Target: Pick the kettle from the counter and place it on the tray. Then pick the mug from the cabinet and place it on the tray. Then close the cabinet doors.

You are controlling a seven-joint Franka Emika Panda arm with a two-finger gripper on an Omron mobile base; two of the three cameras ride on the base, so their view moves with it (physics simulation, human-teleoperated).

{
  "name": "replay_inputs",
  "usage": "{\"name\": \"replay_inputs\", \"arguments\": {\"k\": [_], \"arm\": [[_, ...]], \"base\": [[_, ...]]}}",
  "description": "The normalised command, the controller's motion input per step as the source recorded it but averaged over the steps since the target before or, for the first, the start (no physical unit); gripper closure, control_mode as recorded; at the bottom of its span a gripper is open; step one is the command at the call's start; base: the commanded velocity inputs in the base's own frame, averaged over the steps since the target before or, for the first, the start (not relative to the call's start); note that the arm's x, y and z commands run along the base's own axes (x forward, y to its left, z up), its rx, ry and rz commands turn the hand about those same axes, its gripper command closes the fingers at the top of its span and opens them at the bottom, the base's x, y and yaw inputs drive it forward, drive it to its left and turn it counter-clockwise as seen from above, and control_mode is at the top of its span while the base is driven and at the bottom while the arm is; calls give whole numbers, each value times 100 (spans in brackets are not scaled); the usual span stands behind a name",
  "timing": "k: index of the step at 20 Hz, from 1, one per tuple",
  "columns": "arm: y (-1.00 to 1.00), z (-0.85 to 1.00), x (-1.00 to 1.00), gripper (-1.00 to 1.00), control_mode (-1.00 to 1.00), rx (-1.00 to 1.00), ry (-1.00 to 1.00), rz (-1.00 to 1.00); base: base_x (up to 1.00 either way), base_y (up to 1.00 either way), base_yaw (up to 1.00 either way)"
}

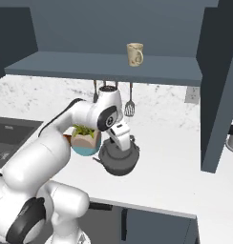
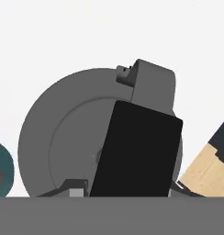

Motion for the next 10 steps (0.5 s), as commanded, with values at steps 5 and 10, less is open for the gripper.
{"name": "replay_inputs", "arguments": {"k": [5,10], "arm": [[76,33,-22,100,-100,0,-1,-2],[91,25,0,100,-100,0,-1,-1]], "base": [[0,0,0],[0,0,0]]}}
